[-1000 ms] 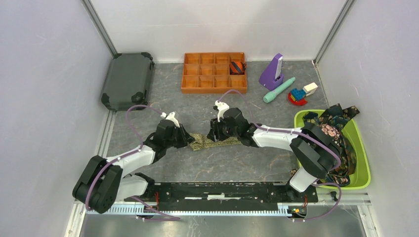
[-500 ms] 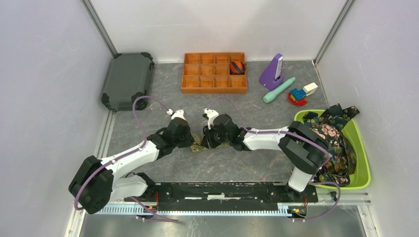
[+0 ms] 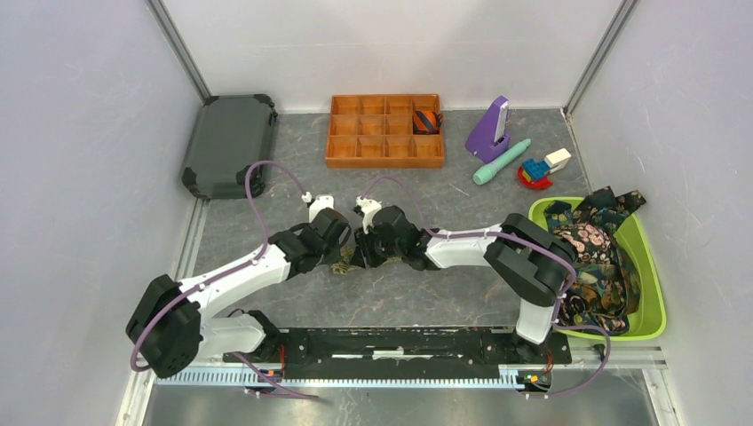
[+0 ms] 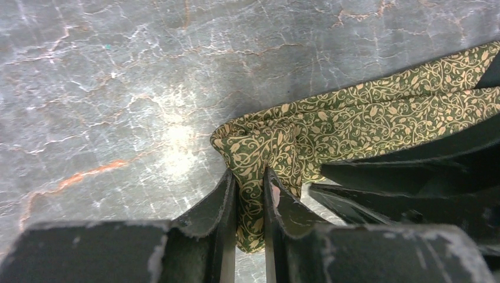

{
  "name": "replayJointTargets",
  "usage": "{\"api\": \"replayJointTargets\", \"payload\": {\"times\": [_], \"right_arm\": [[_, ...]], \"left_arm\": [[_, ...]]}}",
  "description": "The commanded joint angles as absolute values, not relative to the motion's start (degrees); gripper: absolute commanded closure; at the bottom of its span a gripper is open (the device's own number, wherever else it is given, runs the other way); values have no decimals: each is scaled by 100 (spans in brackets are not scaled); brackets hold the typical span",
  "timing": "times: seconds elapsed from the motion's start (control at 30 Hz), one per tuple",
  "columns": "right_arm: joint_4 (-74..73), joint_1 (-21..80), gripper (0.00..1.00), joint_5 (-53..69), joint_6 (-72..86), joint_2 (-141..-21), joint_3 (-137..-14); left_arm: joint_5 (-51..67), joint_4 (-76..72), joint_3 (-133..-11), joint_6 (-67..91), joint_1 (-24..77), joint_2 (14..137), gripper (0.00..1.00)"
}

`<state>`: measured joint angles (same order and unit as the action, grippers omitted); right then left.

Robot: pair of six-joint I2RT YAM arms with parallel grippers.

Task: Roll the ties
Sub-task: Roll the tie at the center of the board.

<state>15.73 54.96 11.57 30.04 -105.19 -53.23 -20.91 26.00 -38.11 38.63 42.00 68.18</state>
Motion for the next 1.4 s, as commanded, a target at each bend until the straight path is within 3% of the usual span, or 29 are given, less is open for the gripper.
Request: {"api": "replayJointTargets", "payload": {"times": [0.0,0.57,1.07,1.37], "right_arm": [[1542,5380,73,975,2798,-9876,-5129],[969,4090,70,445,2298,-7649,-3217],[904,3866,70,464,2230,-6979,-2799],[877,3766,70,501,2197,-6701,-2613]], "left_arm": [[-2636,3193,-4236,3628,4275,6945,85],[-3847,4437,-5381,3566,4607,8358,85],[-4853,5708,-6643,4103,5153,10179,85],[-4949,6305,-7602,4350,5512,11359,80]]}}
